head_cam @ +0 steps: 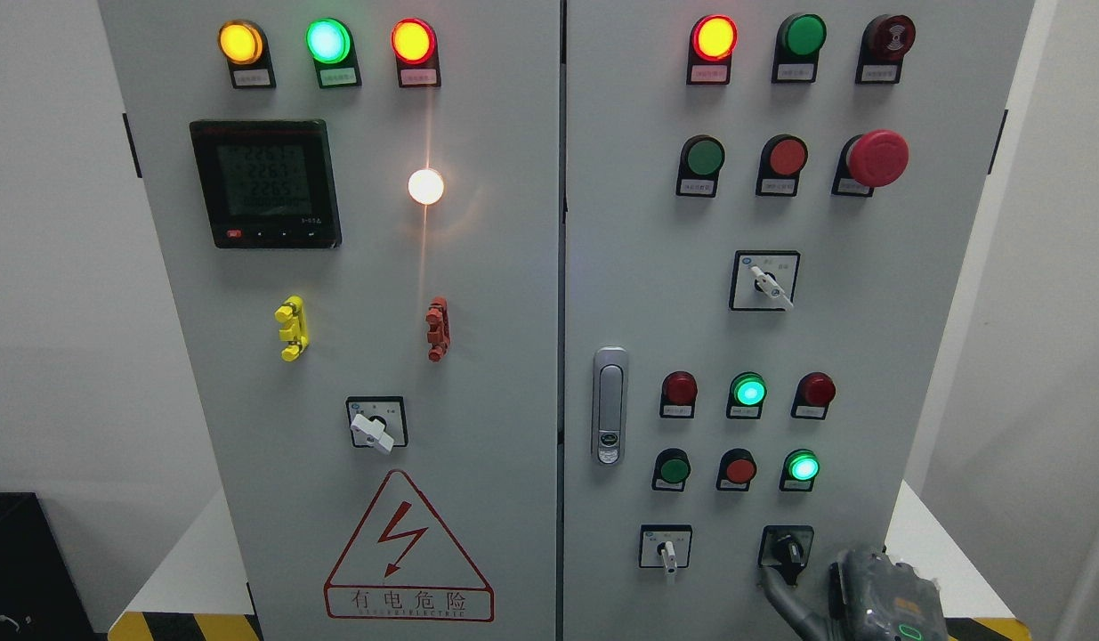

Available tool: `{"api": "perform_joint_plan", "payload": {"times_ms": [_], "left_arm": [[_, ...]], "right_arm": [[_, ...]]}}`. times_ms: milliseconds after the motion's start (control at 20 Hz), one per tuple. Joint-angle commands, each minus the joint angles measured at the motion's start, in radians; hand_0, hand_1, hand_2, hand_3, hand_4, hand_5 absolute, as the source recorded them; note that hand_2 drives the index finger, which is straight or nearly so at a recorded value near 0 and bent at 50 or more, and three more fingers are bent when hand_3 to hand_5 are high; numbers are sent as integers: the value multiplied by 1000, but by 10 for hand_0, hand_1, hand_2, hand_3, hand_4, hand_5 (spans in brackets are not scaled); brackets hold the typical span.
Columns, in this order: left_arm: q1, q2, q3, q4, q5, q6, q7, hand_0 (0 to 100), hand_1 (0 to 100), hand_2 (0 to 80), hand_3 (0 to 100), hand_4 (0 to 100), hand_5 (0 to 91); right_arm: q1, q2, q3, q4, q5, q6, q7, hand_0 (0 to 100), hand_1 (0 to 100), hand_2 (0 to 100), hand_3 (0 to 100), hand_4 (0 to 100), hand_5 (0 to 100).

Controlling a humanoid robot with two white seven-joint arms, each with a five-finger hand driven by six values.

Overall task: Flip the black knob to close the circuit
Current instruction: 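Close the right hand's fingers around the black rotary knob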

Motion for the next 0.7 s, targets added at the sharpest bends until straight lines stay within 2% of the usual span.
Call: {"api": "perform_joint_plan", "payload": {"times_ms": [0,650], "left_arm": [[0,0,1,0,0,-1,-1,120,556,0,0,0,0],[0,0,-1,0,0,-1,-1,120,556,0,0,0,0]], "right_arm": [[-3,-2,-18,23,0,0,-3,0,0,901,1000,953,984],[-6,-5,-30,15,-4,-2,-6,0,2,894,1000,950,980]]}}
